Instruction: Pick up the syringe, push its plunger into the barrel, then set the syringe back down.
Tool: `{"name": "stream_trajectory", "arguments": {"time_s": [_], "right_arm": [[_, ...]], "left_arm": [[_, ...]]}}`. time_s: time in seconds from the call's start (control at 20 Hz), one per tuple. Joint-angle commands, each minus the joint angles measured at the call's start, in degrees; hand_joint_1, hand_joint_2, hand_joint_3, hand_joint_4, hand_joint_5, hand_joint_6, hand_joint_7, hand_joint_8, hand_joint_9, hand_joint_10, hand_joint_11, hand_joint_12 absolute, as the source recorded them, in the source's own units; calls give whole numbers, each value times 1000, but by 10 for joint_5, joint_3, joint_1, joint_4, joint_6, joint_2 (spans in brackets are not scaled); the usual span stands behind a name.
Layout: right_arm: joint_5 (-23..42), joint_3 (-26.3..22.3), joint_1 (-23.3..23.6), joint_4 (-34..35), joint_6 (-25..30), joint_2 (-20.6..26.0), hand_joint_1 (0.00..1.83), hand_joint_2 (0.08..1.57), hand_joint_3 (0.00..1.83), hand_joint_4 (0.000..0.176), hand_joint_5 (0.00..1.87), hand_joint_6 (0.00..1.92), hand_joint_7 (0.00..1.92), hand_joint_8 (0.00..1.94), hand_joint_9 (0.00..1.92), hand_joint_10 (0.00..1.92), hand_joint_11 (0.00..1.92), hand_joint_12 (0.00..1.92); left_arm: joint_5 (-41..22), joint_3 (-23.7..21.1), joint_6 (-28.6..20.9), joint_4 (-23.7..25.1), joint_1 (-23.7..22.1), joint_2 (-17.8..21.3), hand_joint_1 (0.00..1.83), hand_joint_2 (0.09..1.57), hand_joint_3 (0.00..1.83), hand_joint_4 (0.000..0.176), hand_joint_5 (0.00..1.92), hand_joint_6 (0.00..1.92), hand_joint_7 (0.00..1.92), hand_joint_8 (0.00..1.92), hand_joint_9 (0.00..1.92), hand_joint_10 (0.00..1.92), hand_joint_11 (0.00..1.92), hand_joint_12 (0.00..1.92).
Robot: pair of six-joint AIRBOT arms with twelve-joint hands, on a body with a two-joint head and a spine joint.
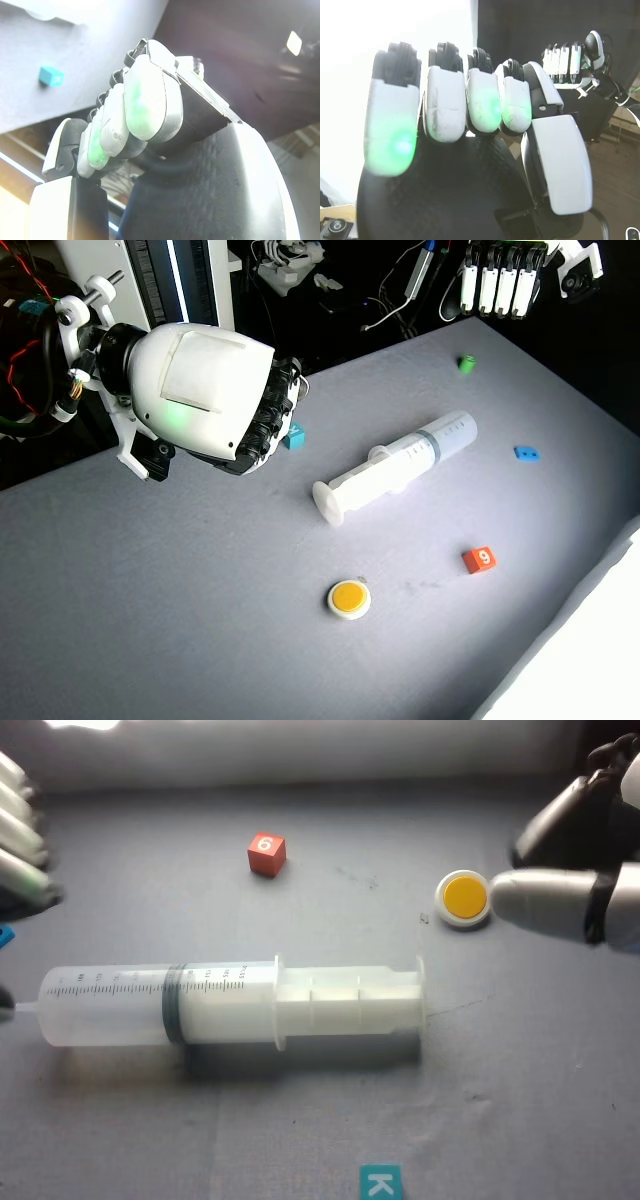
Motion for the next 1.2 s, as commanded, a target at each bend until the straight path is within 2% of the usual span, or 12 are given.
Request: {"name": "stream_trajectory", "arguments": {"time_s": [0.0,0.2,0.3,0.35,0.4,0.45,0.5,0.6,0.75,0.95,1.0,1.15], "right_arm": [[73,-1,4,-2,5,3,0,1211,13,0,76,4,52,1,21,1,0,117],[77,-1,3,-2,5,3,0,1207,1,0,76,3,61,2,29,2,0,124],[79,-1,3,-1,13,3,0,1217,3,0,82,4,61,1,25,0,0,118],[80,-1,3,-1,20,3,0,1216,2,0,65,0,49,0,17,0,0,121],[81,-1,3,-1,22,3,0,1218,2,0,74,5,50,1,19,1,0,121],[82,-1,3,1,24,3,0,1210,0,0,75,5,57,4,26,4,0,122],[82,-1,3,2,24,3,0,1217,2,0,82,7,59,5,24,3,0,122],[81,-1,1,2,24,3,0,1210,0,0,73,5,57,4,26,4,0,122],[81,-1,0,2,22,3,0,1210,0,0,76,4,58,4,27,4,0,123],[84,-1,-2,2,21,3,0,1217,2,0,81,8,59,5,24,3,0,123],[84,-1,-2,2,21,3,0,1210,0,0,76,4,58,4,27,4,0,123],[85,-1,-2,2,20,3,0,1210,0,0,73,5,57,4,26,4,0,123]], "left_arm": [[-23,2,3,-50,-5,-3,0,1189,34,0,42,5,61,4,39,7,0,68],[-22,14,4,-43,-3,-4,0,1199,9,0,40,0,55,1,38,0,0,59],[-22,18,6,-44,-3,-4,0,1162,0,0,38,0,49,0,39,0,0,176],[-22,18,6,-44,-3,-4,358,1060,0,0,7,0,9,0,8,0,0,166],[-22,17,6,-45,-4,-4,828,882,0,0,1,0,1,0,1,0,0,84],[-22,16,6,-48,-4,-4,945,911,0,0,0,0,0,0,0,0,0,65],[-22,16,7,-50,-4,-4,1036,955,0,0,0,0,0,0,0,0,0,208],[-21,20,8,-56,-5,-5,1255,957,0,0,0,0,0,0,0,0,0,248],[-21,16,11,-64,-1,-5,1249,979,6,0,0,0,0,0,0,0,0,207],[-30,16,28,-51,6,-5,1264,964,1,0,1,0,0,0,1,0,0,383],[0,16,19,-68,-2,-5,1257,977,6,0,0,0,0,0,0,0,0,322],[12,20,19,-78,0,-5,1233,967,0,0,0,0,0,0,0,0,0,351]]}}
